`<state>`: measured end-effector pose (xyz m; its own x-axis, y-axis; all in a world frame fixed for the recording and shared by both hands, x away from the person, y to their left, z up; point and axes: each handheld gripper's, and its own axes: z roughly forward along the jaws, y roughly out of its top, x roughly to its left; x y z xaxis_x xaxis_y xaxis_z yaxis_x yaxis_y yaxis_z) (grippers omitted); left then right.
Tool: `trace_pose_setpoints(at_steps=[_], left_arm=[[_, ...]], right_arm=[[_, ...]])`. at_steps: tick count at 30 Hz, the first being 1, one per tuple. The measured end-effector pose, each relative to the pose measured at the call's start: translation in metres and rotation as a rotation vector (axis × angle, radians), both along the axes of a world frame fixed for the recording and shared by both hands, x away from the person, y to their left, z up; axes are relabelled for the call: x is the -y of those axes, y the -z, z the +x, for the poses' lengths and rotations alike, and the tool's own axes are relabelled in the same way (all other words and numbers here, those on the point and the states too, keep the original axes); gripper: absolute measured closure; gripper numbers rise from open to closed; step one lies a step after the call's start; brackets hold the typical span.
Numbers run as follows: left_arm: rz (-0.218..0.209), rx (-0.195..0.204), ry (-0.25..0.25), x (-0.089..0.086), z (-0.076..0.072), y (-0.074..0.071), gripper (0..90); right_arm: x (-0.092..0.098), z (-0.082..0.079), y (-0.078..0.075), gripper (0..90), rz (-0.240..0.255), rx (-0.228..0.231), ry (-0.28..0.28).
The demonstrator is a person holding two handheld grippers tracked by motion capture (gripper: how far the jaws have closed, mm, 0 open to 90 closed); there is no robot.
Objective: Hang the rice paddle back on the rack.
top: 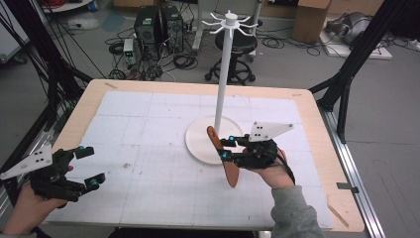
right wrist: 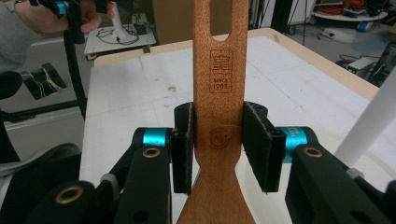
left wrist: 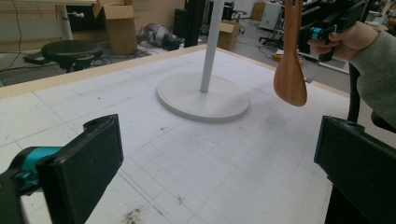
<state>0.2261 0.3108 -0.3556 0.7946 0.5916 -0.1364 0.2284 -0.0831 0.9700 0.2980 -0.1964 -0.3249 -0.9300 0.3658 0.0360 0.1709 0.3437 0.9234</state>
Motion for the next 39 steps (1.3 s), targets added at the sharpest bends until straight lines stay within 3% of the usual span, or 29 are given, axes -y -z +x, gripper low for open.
trace_pose_setpoints(at_steps=[23,35,39], left_arm=[[0.003,-0.009,-0.007,-0.002,0.000,0.002,1.8],[-0.019,0.000,-0.028,-0.009,-0.001,0.000,1.8],[-0.015,-0.004,-0.025,-0.008,-0.001,0.000,1.8]], right_arm=[[0.053,0.009,-0.010,65.0,0.126,0.019,0.091],[0.061,0.010,-0.025,64.9,0.146,0.049,0.101],[0.064,0.013,-0.031,64.9,0.129,0.056,0.111]])
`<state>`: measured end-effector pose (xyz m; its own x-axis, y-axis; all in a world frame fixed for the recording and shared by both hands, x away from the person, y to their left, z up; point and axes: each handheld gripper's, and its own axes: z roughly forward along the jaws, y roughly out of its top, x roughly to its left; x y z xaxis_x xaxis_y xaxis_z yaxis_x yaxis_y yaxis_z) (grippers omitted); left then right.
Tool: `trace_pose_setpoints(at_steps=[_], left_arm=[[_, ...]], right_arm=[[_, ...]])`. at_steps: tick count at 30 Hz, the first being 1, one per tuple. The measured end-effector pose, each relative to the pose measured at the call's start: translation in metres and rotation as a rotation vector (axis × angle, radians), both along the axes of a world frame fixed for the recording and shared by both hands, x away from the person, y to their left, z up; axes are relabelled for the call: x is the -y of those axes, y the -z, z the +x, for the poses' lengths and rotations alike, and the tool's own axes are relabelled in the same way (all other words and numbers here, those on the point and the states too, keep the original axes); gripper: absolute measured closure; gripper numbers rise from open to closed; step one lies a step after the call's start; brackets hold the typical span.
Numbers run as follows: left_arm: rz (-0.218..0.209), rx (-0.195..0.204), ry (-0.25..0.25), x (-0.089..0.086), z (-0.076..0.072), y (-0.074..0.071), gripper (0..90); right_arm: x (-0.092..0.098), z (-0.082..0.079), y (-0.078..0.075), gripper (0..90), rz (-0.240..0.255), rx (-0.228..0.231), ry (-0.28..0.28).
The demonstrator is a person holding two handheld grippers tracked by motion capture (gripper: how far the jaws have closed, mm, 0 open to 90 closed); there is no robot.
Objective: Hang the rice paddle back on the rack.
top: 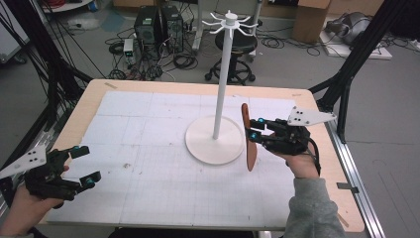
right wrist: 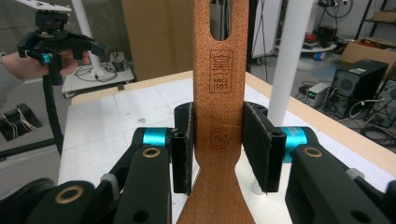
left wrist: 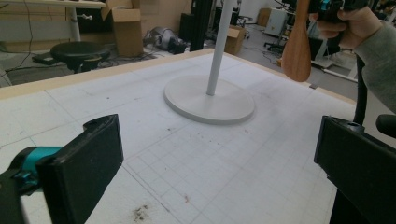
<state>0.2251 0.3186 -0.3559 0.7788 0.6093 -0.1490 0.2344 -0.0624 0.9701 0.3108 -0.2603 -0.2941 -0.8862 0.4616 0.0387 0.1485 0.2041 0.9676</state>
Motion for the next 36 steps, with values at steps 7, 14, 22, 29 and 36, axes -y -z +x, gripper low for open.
trace_pose_setpoints(at_steps=[7,14,22,29,36], left_arm=[[0.002,-0.003,-0.001,0.000,0.000,0.001,1.8],[-0.002,-0.006,-0.003,0.000,0.000,0.002,1.8],[-0.006,-0.011,-0.007,-0.002,0.001,0.004,1.8],[-0.004,-0.011,-0.006,-0.003,0.000,0.004,1.8],[-0.006,-0.014,-0.007,-0.002,0.001,0.004,1.8]], right_arm=[[0.007,0.003,-0.013,64.9,-0.021,0.012,0.033],[0.014,0.009,-0.025,64.9,-0.029,0.042,0.051],[0.010,0.018,-0.039,64.9,-0.040,0.054,0.075],[0.002,0.024,-0.048,64.9,-0.053,0.062,0.063],[0.000,0.030,-0.060,64.9,-0.041,0.061,0.066]])
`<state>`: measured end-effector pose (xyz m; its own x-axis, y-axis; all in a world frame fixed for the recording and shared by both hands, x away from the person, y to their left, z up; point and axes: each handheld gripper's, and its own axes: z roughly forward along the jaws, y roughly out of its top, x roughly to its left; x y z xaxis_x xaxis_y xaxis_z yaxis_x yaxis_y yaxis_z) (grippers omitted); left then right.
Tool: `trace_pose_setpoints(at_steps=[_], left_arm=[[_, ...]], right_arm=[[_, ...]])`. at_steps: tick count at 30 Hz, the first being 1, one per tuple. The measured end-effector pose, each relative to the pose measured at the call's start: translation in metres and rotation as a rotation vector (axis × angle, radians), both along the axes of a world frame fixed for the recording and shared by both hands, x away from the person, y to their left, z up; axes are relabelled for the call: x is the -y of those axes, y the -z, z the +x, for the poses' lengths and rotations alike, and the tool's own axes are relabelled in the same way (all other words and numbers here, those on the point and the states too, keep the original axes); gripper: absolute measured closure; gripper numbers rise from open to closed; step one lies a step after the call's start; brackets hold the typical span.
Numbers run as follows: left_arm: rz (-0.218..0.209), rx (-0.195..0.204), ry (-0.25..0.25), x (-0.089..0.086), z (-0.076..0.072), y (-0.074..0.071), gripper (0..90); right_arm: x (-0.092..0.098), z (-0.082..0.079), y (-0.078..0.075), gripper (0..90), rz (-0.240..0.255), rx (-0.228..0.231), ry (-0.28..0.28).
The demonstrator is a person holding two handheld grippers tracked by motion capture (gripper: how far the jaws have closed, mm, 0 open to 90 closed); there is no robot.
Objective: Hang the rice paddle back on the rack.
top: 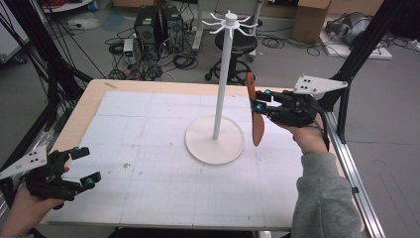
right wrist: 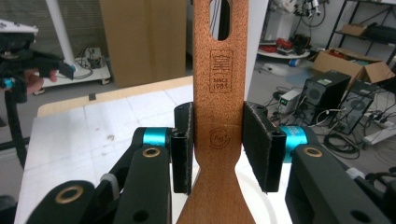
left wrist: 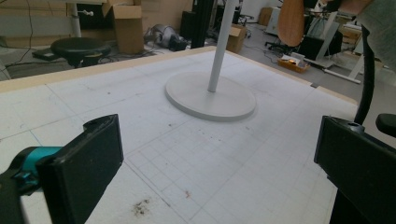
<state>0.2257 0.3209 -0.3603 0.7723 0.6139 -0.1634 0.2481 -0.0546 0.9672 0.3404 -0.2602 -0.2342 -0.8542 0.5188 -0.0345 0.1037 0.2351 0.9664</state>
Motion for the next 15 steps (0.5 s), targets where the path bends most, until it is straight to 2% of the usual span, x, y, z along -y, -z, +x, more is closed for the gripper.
trace_pose_setpoints(at_steps=[15], left_arm=[[0.001,-0.005,0.001,0.000,0.000,0.001,1.8]], right_arm=[[-0.001,0.006,-0.030,64.9,-0.002,0.025,0.008]])
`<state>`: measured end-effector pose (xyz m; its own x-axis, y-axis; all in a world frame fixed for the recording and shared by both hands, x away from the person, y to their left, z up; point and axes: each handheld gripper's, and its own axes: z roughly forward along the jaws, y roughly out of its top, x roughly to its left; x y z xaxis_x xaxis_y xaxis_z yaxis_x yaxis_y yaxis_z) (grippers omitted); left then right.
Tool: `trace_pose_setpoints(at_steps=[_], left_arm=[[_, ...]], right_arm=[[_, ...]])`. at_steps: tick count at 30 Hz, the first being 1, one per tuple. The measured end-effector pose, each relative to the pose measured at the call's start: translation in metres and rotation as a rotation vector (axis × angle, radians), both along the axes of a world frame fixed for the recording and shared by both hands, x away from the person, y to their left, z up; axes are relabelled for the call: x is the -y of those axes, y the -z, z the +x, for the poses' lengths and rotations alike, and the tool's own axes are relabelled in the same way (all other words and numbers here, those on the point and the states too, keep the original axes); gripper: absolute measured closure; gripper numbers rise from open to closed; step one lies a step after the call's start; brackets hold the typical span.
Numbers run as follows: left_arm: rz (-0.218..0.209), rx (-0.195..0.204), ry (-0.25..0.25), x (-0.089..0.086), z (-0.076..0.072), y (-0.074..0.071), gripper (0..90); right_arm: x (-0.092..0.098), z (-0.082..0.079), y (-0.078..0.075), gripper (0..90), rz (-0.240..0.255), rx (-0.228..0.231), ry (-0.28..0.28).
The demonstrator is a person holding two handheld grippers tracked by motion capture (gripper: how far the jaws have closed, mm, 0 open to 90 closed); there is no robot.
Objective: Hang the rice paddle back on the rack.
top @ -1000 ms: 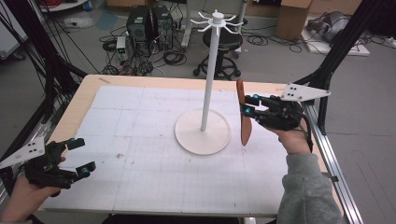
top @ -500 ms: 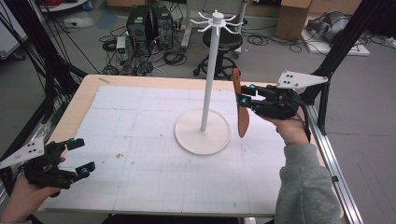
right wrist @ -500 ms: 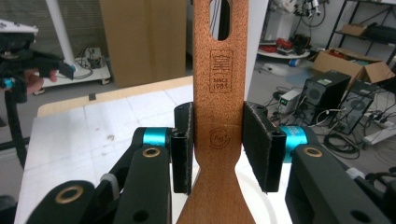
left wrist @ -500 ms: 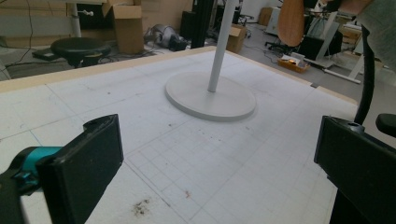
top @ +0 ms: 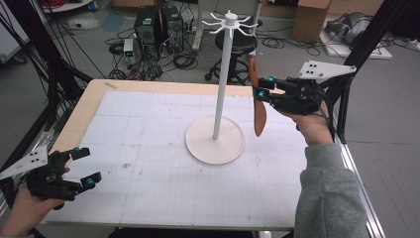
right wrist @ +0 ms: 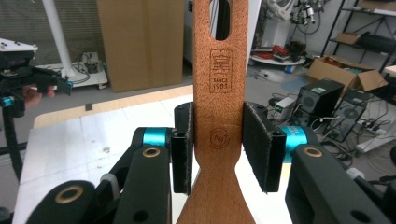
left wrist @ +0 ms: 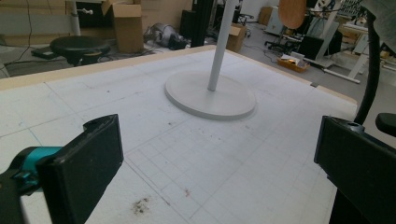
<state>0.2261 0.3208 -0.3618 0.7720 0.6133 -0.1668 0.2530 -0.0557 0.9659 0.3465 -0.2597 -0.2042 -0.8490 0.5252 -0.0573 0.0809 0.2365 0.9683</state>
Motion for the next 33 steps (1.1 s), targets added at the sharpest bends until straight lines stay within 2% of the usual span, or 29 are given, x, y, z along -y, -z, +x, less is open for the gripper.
trace_pose_setpoints(at_steps=[6,14,20,25,29,33], left_arm=[[0.000,-0.001,0.008,0.002,0.000,0.000,1.8],[-0.004,-0.004,0.002,-0.001,0.000,0.001,1.8],[-0.011,-0.004,0.000,-0.001,0.000,0.001,1.8],[-0.010,-0.002,0.001,-0.001,0.000,0.001,1.8],[-0.009,-0.003,0.001,-0.001,0.000,0.001,1.8],[-0.009,-0.003,-0.002,-0.002,0.000,0.001,1.8]], right_arm=[[0.000,0.000,-0.011,64.9,0.015,0.014,0.009],[-0.003,0.000,-0.023,64.9,0.007,0.027,0.024],[-0.004,0.001,-0.031,64.9,0.029,0.041,0.032],[-0.006,0.003,-0.037,64.9,0.010,0.045,0.070],[-0.006,0.004,-0.040,64.9,0.040,0.053,0.075],[-0.009,0.006,-0.043,64.9,0.040,0.053,0.081]])
